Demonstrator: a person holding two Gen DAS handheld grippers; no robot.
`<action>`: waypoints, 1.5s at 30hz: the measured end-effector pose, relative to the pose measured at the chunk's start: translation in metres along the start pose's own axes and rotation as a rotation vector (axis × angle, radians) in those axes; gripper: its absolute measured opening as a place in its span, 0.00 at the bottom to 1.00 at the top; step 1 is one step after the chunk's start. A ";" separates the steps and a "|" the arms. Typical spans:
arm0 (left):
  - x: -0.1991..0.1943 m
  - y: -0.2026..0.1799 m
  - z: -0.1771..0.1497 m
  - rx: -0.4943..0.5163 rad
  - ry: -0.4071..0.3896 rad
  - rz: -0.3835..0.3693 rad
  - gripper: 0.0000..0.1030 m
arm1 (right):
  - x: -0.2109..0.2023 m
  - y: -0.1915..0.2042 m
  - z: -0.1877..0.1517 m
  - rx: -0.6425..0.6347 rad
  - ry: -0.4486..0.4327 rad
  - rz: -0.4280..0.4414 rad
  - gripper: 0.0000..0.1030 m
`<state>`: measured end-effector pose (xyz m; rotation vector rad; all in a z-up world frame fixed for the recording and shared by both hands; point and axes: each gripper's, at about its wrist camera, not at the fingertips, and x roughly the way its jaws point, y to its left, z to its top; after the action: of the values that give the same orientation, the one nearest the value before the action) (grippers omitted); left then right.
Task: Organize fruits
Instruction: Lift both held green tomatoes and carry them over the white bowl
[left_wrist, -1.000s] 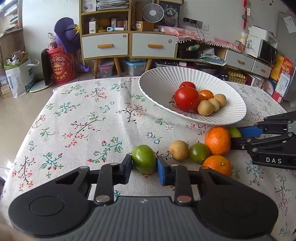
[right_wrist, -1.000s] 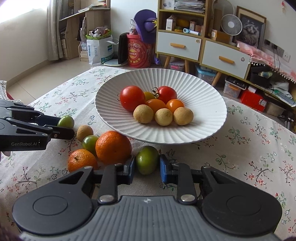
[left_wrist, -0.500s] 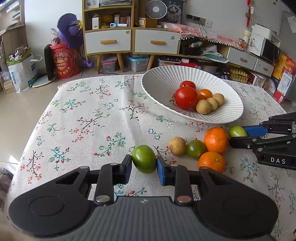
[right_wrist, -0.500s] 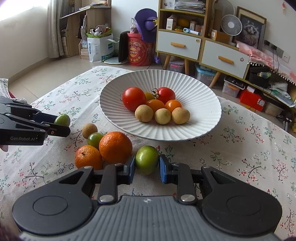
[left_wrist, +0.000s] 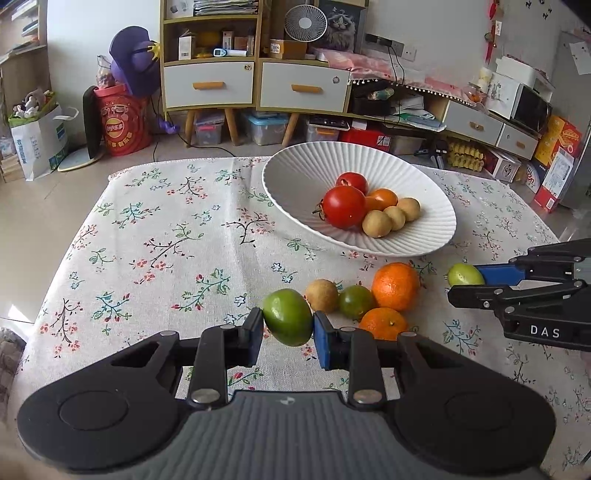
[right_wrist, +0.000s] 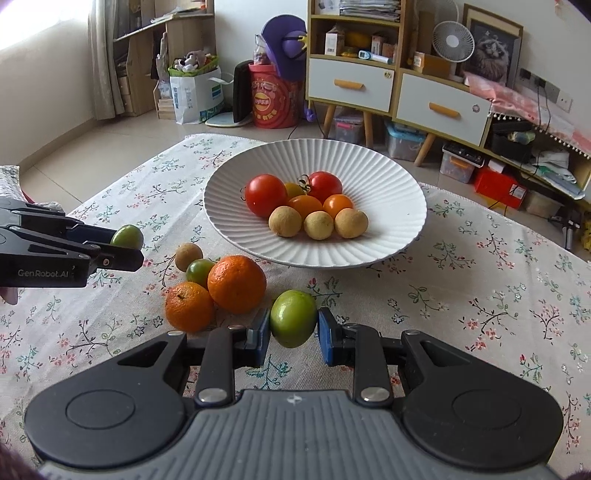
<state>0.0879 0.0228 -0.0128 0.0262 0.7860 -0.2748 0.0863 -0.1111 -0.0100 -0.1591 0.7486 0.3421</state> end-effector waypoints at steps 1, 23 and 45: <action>-0.001 -0.001 0.001 -0.004 -0.003 -0.002 0.20 | -0.001 0.000 0.000 0.003 -0.001 0.002 0.24; 0.008 -0.033 0.035 -0.017 -0.074 -0.022 0.20 | -0.006 -0.024 0.027 0.083 -0.102 -0.044 0.24; 0.061 -0.030 0.080 -0.102 -0.094 0.022 0.20 | 0.039 -0.056 0.052 0.122 -0.107 -0.128 0.24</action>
<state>0.1771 -0.0301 0.0036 -0.0740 0.7049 -0.2131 0.1662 -0.1400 0.0024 -0.0724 0.6479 0.1813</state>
